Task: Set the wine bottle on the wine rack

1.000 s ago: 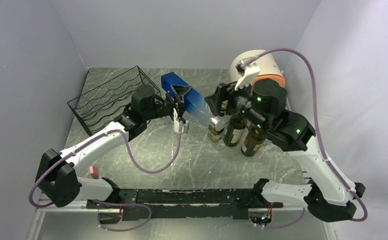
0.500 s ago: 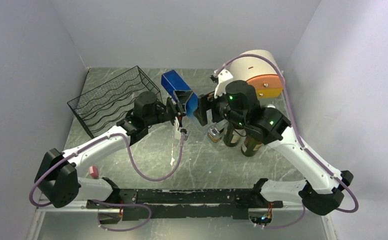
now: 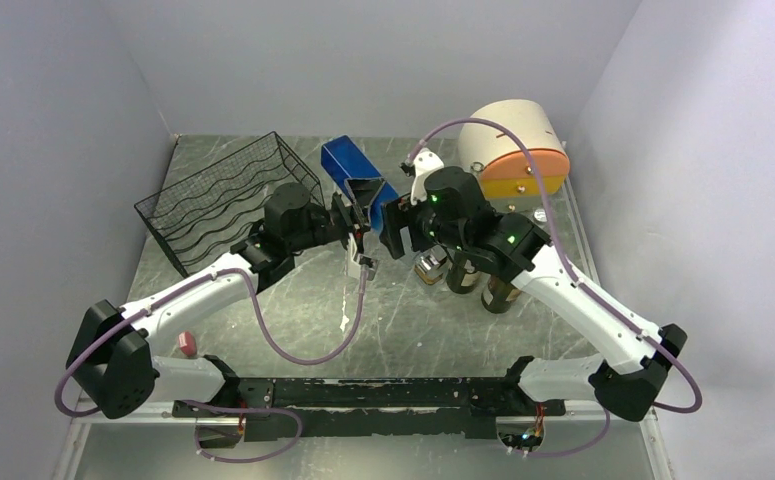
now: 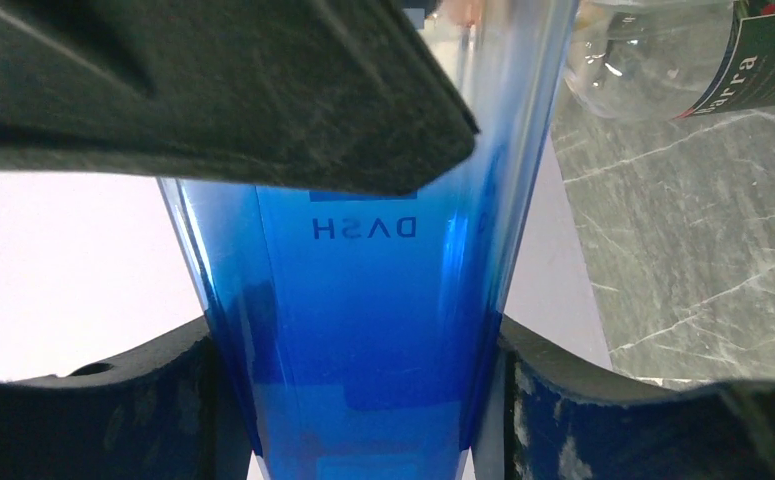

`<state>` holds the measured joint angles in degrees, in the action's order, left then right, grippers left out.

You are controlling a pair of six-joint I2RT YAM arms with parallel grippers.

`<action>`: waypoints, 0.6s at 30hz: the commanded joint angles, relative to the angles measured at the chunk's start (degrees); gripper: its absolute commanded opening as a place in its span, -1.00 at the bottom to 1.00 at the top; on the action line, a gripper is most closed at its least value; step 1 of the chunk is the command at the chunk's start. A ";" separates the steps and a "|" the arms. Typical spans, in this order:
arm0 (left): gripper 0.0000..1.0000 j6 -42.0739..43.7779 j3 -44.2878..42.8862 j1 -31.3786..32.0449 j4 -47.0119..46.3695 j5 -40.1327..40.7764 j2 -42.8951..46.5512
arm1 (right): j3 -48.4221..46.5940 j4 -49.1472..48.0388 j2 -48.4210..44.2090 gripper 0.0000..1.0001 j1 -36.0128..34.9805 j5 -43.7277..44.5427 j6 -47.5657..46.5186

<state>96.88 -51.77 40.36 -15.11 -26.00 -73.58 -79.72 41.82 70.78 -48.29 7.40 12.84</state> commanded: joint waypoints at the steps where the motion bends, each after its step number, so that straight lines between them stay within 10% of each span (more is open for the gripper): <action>1: -0.86 0.33 -3.42 0.65 -9.65 -0.16 3.03 | 2.24 -3.60 0.14 0.64 -0.20 0.44 0.82; 12: -0.76 -5.18 -5.72 0.69 -7.04 2.24 3.16 | 1.79 -4.88 0.74 -0.46 -0.14 6.15 2.23; 18: 0.05 -12.11 -3.56 0.69 -10.56 4.87 3.84 | 1.38 -7.19 -0.73 -1.00 -0.16 8.34 2.14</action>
<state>91.66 -52.01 40.60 -12.58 -23.31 -73.60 -77.23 38.61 71.16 -49.15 8.67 14.02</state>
